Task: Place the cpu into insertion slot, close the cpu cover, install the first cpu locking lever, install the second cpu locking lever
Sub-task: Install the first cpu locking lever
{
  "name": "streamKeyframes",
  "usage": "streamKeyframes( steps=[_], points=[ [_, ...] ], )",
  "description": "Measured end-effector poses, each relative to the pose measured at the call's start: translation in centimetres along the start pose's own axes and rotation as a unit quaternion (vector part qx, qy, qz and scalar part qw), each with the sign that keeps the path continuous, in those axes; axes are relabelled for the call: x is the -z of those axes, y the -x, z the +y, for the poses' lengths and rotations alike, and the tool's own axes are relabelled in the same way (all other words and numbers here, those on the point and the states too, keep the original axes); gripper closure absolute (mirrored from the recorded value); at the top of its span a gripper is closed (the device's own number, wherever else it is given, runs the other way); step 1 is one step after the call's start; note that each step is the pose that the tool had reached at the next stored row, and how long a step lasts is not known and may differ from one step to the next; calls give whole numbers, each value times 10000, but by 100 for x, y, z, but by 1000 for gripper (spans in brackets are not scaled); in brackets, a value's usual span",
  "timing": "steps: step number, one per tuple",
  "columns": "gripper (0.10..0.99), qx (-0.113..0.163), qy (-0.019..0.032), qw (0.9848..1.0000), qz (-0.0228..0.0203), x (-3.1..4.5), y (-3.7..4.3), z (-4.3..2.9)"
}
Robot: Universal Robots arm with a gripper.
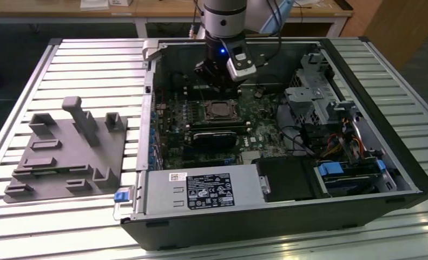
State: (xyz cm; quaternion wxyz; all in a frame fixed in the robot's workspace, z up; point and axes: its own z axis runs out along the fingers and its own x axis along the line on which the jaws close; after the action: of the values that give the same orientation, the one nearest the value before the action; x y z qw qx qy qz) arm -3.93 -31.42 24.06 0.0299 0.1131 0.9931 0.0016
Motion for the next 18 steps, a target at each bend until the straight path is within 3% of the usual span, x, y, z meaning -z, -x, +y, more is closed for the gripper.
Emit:
streamKeyframes(
  steps=[18],
  points=[
    [980, 0, 0, 10000, 0, 26, -535, -123]
  ],
)
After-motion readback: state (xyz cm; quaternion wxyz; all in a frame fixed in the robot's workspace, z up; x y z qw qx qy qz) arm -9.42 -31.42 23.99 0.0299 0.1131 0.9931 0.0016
